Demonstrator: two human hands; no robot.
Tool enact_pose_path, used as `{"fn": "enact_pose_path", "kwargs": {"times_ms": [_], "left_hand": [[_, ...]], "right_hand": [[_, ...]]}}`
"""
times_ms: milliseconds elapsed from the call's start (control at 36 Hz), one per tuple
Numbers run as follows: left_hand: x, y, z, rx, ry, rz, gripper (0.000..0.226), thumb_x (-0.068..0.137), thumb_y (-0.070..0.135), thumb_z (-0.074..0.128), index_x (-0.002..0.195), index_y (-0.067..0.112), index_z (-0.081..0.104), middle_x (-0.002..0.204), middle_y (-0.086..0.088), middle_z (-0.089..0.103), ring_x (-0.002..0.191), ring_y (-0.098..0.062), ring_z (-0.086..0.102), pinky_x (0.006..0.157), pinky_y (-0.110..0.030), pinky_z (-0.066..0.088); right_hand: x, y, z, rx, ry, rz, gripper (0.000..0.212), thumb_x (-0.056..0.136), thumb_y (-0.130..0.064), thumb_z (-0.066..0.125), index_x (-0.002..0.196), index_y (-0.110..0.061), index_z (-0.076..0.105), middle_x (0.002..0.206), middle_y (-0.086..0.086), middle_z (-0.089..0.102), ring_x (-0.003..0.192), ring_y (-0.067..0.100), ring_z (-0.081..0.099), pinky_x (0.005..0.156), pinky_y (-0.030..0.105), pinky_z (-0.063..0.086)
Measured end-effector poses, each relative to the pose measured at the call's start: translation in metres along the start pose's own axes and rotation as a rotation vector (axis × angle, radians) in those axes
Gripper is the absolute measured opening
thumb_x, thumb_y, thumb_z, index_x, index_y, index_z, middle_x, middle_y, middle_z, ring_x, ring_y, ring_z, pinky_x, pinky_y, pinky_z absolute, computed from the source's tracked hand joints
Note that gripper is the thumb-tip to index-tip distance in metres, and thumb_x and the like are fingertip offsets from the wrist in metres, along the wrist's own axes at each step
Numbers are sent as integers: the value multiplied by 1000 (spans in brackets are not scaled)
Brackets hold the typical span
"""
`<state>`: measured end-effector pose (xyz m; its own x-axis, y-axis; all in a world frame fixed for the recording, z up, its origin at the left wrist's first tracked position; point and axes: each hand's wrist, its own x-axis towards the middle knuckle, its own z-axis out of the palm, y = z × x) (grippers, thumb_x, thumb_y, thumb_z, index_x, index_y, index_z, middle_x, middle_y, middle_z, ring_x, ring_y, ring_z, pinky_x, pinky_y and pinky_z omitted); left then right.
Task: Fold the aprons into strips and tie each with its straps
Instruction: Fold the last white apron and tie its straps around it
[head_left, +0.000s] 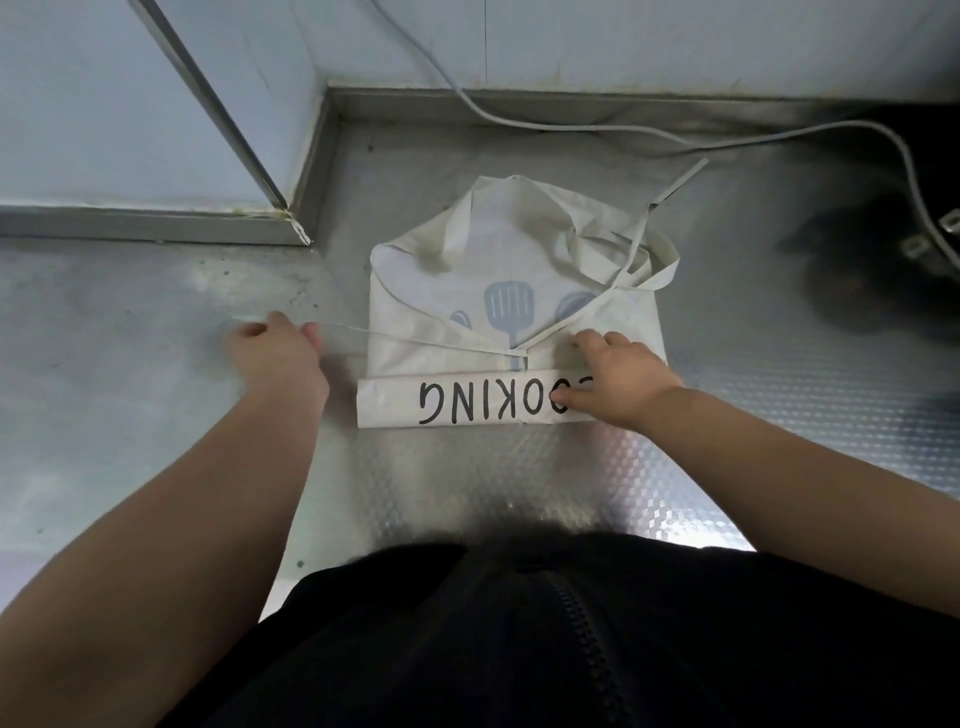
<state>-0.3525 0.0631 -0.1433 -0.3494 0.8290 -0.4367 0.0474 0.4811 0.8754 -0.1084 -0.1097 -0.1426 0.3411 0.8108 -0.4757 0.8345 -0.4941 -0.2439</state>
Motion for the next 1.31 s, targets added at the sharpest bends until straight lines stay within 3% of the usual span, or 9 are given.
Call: {"fn": "enact_pose_path", "kwargs": {"times_ms": [83,139,278,444,611,806,944,1083,1306], "left_hand": [[9,-4,-3,161,79,72,57,95,32,51,140,3,33,116,-11,57,121,-32,52,85,-34,49],[4,-4,0,459,101,141,78,90,43,55,147,5,19,146,-19,31,131,-34,38,106,-43,35],[-44,-10,14,836,157,514,91,88,34,59,148,-3,1,151,-22,11,136,-33,22,110,-37,22],[-64,-50,19,1020,-668,1035,52,86,39,38,128,16,59,136,-15,49,107,-34,53,95,-42,44],[-63,-69,19,1314,-679,993,45,100,38,36,143,27,39,155,3,26,139,-23,24,115,-37,19],[-70,-69,22,1403,-630,950,46,101,36,34,146,26,34,156,4,21,141,-21,19,116,-34,16],[-76,-66,25,1471,-614,922,47,101,36,31,147,27,30,158,2,16,143,-21,13,117,-33,13],[-91,-60,25,1532,-447,1002,42,98,37,42,140,31,39,155,-7,11,137,-29,18,107,-44,24],[-100,-67,25,1333,-554,1015,40,93,36,45,124,15,60,119,-9,55,108,-34,51,90,-43,43]], "right_hand": [[2,1,0,85,14,-19,81,79,-49,67,142,-26,22,128,8,45,107,28,55,92,44,47],[3,2,-2,184,13,-34,94,75,-44,72,145,-35,11,127,7,45,100,25,59,91,43,48],[15,1,-15,215,-34,-83,114,73,-34,79,148,-37,-6,129,12,50,114,28,50,85,29,40],[25,2,-17,164,-90,-61,88,80,-50,66,148,-27,15,131,10,51,120,27,49,85,25,36],[23,8,-14,161,122,-25,29,92,-22,47,111,-3,58,109,14,59,100,30,55,72,27,35],[2,46,-12,138,196,298,35,93,-11,37,120,6,49,126,23,46,106,39,54,82,37,42],[-15,72,-22,255,141,546,59,96,-17,34,149,-11,9,139,26,25,118,46,46,98,46,38],[-25,58,-27,119,314,227,49,93,-20,41,140,-14,28,131,18,33,107,39,51,80,40,41],[-26,42,1,-233,-29,-282,65,86,-49,53,144,-29,31,149,3,28,135,26,30,110,37,18]]}}
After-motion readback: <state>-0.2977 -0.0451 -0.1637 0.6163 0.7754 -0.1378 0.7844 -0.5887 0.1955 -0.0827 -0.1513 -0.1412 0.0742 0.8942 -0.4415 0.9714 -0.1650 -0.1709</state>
